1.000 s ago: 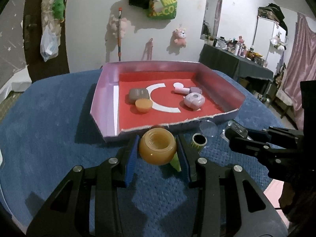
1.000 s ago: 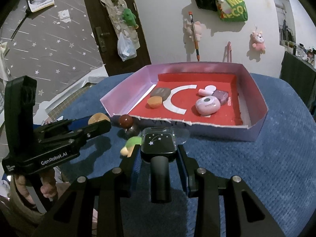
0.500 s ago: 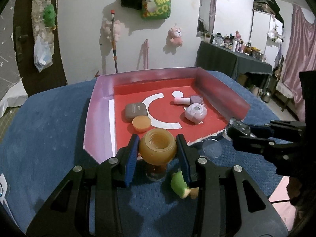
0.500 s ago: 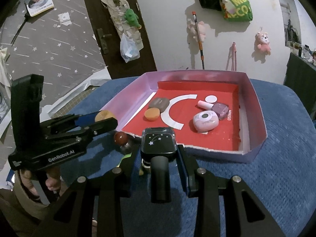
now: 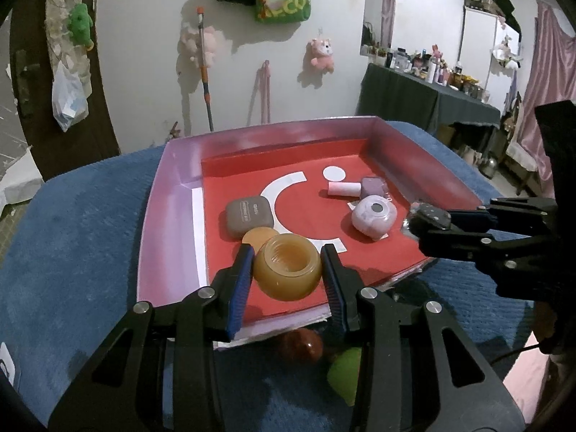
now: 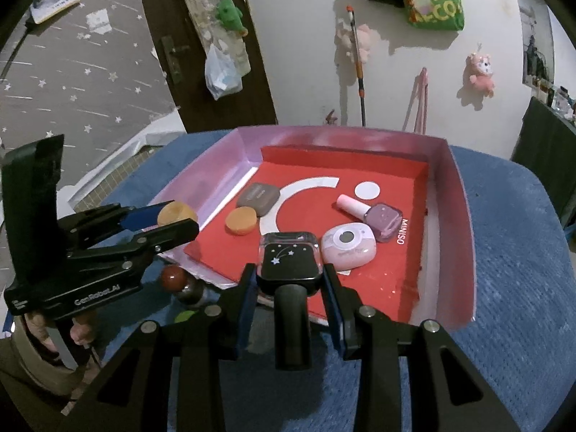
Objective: Organize rigid objects
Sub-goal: 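Lift both held items and carry them over the red box, then lower both items onto the box base and open both grippers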
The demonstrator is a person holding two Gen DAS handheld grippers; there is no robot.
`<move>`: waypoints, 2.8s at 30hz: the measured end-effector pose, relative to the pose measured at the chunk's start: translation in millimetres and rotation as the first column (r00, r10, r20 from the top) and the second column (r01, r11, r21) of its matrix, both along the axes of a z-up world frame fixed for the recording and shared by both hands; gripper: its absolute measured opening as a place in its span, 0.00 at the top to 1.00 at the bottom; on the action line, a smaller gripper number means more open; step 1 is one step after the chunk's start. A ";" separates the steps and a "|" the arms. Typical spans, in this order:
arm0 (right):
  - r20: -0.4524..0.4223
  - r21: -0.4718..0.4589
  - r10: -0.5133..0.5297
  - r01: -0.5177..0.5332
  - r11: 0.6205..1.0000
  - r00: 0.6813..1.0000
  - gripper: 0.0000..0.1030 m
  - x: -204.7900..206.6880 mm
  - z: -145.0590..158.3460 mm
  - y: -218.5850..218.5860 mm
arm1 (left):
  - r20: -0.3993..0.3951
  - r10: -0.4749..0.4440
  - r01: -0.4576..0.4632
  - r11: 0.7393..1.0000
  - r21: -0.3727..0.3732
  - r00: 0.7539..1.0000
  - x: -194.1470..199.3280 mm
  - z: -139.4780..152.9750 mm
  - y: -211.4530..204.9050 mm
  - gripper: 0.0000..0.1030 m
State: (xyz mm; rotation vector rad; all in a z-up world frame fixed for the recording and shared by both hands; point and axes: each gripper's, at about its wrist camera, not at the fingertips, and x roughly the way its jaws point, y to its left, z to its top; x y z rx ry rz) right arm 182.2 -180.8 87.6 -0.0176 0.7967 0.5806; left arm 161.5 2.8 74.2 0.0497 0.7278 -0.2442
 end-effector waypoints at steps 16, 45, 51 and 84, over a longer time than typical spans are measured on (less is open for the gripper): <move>-0.165 -0.034 0.027 -0.033 0.999 0.986 0.64 44.0 -31.5 18.0 | -0.184 -0.042 0.035 0.999 -0.041 0.982 41.1 -38.5 1.6 0.65; -0.103 -0.095 -0.150 0.140 0.985 0.983 0.64 73.1 -44.9 3.9 | -0.179 0.052 -0.051 0.999 0.009 0.982 68.6 -53.6 5.8 0.65; -0.100 -0.107 -0.154 0.144 0.984 0.983 0.64 76.2 -48.0 5.9 | -0.170 0.063 -0.059 0.998 0.032 0.983 71.2 -54.3 3.2 0.65; -0.098 -0.094 -0.157 0.148 0.985 0.983 0.55 74.2 -47.1 5.8 | -0.152 0.069 -0.060 0.996 0.059 0.986 68.6 -52.9 -0.6 0.45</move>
